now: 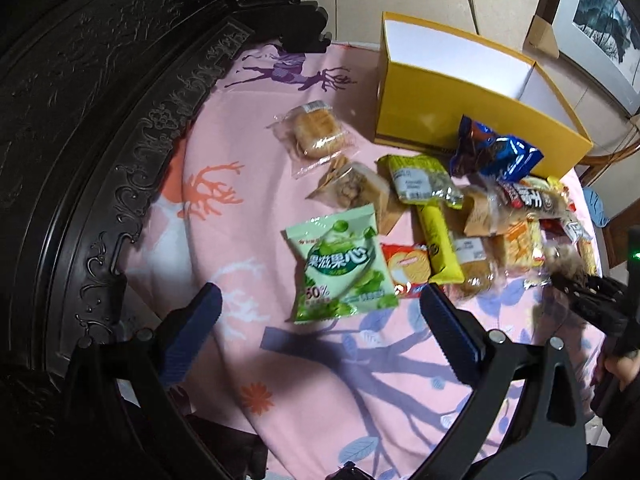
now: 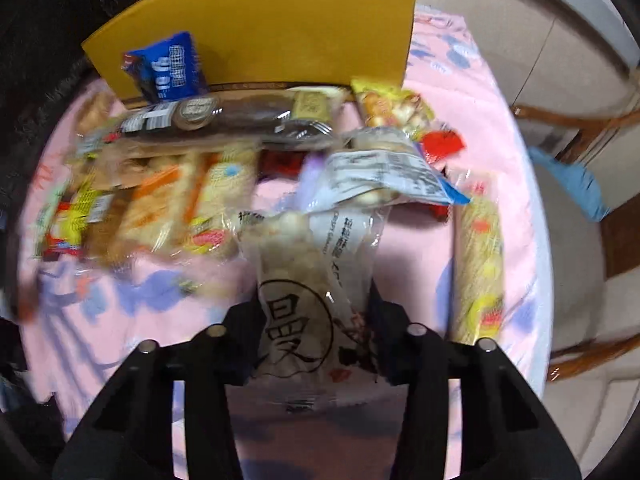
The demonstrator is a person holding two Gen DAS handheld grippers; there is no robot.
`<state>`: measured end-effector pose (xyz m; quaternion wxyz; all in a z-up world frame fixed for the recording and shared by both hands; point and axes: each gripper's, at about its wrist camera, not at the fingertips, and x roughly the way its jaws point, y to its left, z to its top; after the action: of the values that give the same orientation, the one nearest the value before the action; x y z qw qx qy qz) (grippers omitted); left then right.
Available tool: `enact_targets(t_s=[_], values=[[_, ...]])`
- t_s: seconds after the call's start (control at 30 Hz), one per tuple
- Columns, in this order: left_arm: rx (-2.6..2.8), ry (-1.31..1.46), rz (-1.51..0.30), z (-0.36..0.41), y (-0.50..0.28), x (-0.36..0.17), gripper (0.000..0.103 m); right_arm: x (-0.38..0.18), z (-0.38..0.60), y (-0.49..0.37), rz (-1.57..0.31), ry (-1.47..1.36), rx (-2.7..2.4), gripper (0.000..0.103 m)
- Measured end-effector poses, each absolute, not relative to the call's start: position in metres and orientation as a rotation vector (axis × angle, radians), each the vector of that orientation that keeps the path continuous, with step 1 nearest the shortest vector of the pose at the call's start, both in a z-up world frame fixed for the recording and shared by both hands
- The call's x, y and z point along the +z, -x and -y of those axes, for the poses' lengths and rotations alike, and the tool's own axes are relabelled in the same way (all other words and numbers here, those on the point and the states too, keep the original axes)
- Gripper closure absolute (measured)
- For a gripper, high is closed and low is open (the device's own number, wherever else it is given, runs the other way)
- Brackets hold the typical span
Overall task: Organize snacks
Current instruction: 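Grasp the green fruit-candy bag with the left tool while the right tool grasps a white candy bag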
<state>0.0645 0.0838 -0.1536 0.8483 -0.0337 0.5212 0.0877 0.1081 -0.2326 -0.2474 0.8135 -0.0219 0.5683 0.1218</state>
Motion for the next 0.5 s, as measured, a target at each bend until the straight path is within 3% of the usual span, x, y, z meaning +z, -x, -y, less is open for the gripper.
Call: enact_targets(t_s=[0.2,0.5], values=[[0.216,0.092,-1.136,-0.091,-0.074,-0.178,0.002,-0.254,0.217,-0.061,-1.204,0.088,0.278,0.058],[0.24,0.029,-1.175,-0.073,-0.119,-0.223,0.002,-0.248,0.211,-0.058,-1.201,0.092,0.268,0.058]])
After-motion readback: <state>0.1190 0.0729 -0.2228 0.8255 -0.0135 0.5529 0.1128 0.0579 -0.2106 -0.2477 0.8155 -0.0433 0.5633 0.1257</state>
